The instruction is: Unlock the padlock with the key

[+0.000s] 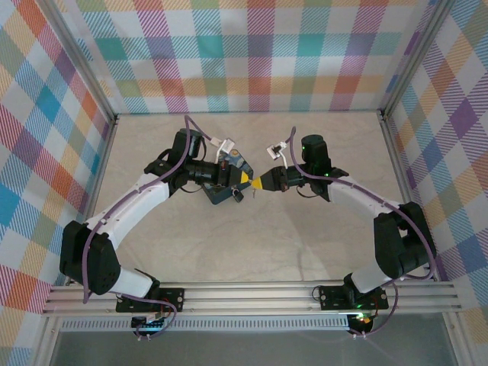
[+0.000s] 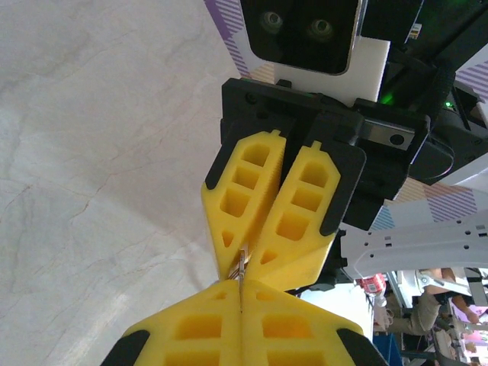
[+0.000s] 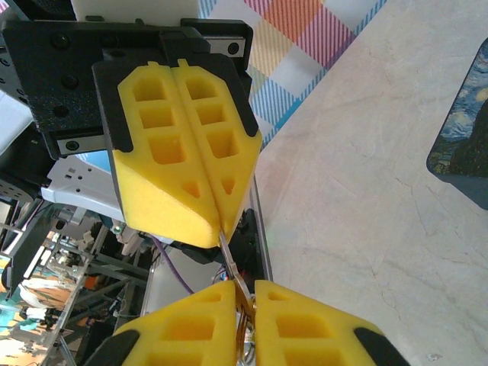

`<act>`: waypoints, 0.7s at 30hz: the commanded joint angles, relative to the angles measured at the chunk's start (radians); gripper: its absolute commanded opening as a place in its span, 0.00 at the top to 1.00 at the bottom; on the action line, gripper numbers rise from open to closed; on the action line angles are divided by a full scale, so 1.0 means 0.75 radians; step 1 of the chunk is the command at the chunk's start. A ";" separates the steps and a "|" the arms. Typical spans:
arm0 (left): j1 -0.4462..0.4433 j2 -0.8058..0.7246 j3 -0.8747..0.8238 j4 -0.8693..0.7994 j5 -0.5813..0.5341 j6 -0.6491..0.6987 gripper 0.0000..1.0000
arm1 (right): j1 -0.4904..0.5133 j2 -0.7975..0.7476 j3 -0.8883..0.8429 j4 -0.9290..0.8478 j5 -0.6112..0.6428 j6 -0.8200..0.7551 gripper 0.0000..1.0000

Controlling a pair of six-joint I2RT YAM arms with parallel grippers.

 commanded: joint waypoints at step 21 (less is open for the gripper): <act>-0.071 -0.023 -0.175 -0.076 -0.940 -0.460 0.37 | -0.071 0.022 -0.023 -0.438 0.487 -0.263 1.00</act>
